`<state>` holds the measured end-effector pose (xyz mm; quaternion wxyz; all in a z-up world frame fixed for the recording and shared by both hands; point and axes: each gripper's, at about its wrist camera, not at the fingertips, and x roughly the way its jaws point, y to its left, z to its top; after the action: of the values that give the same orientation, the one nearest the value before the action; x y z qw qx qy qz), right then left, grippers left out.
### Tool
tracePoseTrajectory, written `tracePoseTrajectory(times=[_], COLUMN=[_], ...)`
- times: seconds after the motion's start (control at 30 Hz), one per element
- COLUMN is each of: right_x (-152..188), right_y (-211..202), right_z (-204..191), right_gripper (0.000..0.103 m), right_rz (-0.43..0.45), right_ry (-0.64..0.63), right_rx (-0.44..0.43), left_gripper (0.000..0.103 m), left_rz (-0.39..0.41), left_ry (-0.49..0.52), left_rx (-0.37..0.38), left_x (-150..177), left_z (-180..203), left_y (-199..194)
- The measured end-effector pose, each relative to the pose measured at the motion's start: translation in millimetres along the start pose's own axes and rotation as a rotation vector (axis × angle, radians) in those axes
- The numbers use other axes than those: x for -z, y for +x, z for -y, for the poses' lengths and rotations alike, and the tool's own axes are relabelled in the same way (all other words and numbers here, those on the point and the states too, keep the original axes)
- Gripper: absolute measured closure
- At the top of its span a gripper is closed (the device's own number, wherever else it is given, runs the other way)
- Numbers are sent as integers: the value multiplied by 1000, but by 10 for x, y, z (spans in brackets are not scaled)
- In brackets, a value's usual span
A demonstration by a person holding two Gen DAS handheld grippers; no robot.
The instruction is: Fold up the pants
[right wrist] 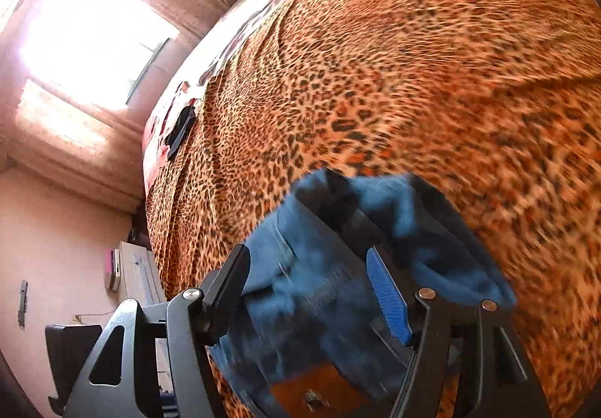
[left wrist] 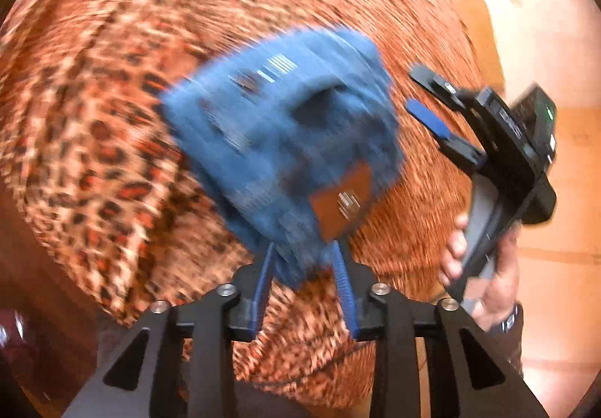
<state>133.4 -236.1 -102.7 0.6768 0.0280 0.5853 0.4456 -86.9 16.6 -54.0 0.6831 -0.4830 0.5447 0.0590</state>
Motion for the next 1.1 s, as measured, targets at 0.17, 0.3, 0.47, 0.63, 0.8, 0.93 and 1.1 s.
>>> tracePoseTrajectory(times=[0.17,0.3,0.47,0.63,0.8,0.93,1.1], right_x=[-168,-144,35,22,464,800,699], right_y=[457,470,480,106,-335,-29,-311], right_z=[-107,-138,375,478,550,741,504], right_gripper=[49,79,61,54,56,80,76], right_rz=[-82,-100,-127,-38,-14,-119,-43], right_ry=[-49,-104,-26,94,46,24,-35], right_rx=[117,80,142,13,30,170,178], left_gripper=[58,79,79,79,76,76,79], left_rz=[75,21,-1,-8,-49,-116,-133], left_ry=[-183,-203,-52,-17,48,128,119], left_rx=[-81,-94,-146,-166,-116,-205,-208], left_x=[-461,-490,-308,-305,-36,45,-24], left_z=[-405,-367,-91,26,171,260,288], left_y=[151,369,550,424,329,801,778])
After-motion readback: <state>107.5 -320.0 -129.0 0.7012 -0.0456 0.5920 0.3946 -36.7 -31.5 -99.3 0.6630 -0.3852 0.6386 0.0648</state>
